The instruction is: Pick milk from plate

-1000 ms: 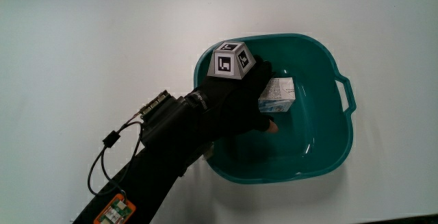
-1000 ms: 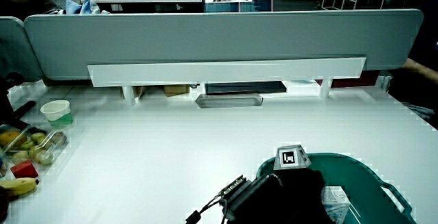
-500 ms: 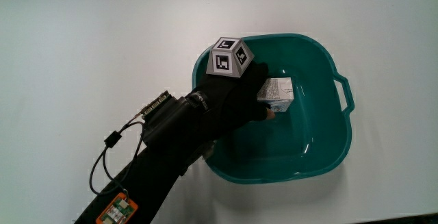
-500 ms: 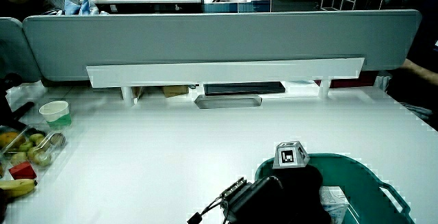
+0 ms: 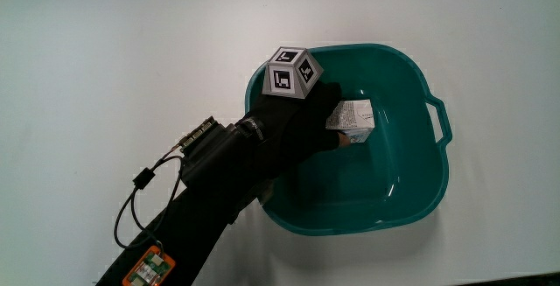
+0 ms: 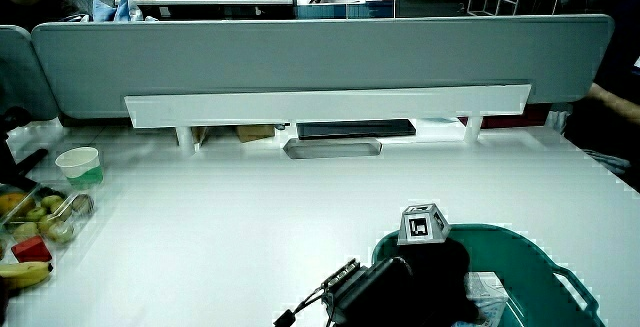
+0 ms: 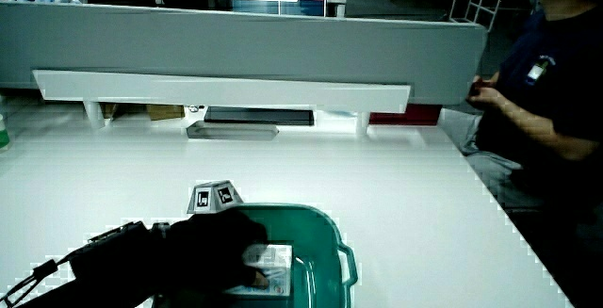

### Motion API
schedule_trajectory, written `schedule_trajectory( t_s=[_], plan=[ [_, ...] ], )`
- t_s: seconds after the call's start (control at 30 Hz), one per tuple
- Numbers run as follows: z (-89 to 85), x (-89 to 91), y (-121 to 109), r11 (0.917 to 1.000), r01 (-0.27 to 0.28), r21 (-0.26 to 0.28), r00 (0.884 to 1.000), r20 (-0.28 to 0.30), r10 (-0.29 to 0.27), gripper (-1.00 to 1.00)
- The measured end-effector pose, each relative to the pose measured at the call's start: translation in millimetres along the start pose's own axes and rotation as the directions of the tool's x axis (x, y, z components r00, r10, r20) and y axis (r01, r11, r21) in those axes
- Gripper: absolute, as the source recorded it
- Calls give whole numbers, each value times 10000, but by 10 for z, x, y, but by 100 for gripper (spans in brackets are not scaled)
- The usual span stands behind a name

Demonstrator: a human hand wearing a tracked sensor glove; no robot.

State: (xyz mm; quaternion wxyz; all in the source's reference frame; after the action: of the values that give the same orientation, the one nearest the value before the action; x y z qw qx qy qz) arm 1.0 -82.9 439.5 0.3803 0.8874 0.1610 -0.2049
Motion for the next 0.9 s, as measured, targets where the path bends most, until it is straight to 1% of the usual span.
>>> schedule_trajectory(
  t_s=[0.17,0.37,0.5,0.57,0.6,0.73,0.77,0.83,0.87,0.9],
  plan=[
    [4,-13,-23,9996,200,178,9996,195,-204,100],
    [21,-8,-48,9979,441,464,9987,233,-452,100],
    [87,38,-116,9960,602,657,9978,249,-619,100],
    [122,62,-152,9942,753,771,9968,200,-770,100],
    [147,77,-181,9927,810,897,9966,80,-820,100],
    [242,121,-286,9879,1108,1081,9938,-38,-1110,100],
    [268,129,-316,9867,1118,1179,9937,-101,-1114,100],
    [318,138,-371,9854,1205,1200,9927,-112,-1200,100],
    [341,146,-402,9846,1260,1215,9920,-215,-1243,100],
    [335,120,-392,9803,1436,1356,9896,-215,-1420,100]
  ],
)
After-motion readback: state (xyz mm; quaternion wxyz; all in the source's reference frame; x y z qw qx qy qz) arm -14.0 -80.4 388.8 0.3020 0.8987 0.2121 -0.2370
